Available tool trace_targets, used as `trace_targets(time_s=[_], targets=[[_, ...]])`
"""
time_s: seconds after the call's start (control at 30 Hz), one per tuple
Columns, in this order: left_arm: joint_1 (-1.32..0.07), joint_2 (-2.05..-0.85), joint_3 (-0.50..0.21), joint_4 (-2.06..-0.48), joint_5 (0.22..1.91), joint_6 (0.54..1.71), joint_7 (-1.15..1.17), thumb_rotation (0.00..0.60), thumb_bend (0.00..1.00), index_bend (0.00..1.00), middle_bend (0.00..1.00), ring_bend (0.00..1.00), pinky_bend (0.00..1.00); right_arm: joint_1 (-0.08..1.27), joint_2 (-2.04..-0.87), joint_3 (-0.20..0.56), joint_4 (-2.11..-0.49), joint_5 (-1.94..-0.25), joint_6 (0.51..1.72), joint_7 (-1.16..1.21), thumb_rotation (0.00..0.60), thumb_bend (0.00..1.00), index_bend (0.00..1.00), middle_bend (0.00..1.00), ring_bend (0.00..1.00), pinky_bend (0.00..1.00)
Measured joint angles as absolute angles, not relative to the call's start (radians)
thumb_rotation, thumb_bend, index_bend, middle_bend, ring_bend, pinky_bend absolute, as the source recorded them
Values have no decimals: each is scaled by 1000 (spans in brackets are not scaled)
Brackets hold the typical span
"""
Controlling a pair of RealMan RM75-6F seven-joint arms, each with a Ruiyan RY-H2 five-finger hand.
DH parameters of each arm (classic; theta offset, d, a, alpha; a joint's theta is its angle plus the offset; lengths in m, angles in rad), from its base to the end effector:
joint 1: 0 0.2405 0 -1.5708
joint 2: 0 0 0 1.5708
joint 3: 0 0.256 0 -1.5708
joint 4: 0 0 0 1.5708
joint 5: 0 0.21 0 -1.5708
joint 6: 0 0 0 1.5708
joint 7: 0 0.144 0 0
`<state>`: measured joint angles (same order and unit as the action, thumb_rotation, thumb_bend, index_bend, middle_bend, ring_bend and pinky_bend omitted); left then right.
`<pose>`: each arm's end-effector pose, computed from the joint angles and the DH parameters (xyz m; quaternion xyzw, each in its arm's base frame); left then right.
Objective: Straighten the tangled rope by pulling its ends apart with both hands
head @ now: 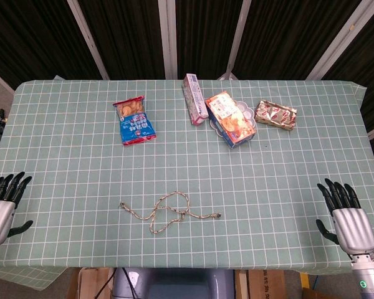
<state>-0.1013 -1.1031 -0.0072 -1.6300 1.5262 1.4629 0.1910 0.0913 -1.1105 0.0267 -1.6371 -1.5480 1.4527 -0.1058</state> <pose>-0.3072 0.1766 0.1524 -0.6519 -0.3353 -0.3236 0.5982 -0.3029 -0.1773 0.1494 0.6378 -0.3625 0.3573 0.5781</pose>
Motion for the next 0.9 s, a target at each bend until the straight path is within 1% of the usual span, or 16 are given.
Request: trace_targets(time_s=[0.27,0.73,0.77,0.83,0.9], targets=[[-101,-1101,-6,-1635,1523,1459,187,600,0,0,0,0,0,90,-1110,27,-1638,-1545,1453,-109,600,350,0,0,0,0],[-97,-1097,-9,-1640,1518,1465,180,600,0,0,0,0,0,99,-1112,29,-1688,-1551,1444,-77,600,349,2,0,0,0],[-97,-1097,-10,-1640,1518,1466,180,600,0,0,0,0,0,101,-1112,29,-1693,-1554,1442,-71,600,349,23,0,0,0],[-97,-1098,-11,-1641,1518,1467,181,600,0,0,0,0,0,111,-1115,30,-1706,-1560,1431,-61,600,349,102,0,0,0],[-97,-1099,-11,-1639,1521,1469,185,600,0,0,0,0,0,126,-1120,34,-1719,-1562,1412,-58,600,349,216,2,0,0]])
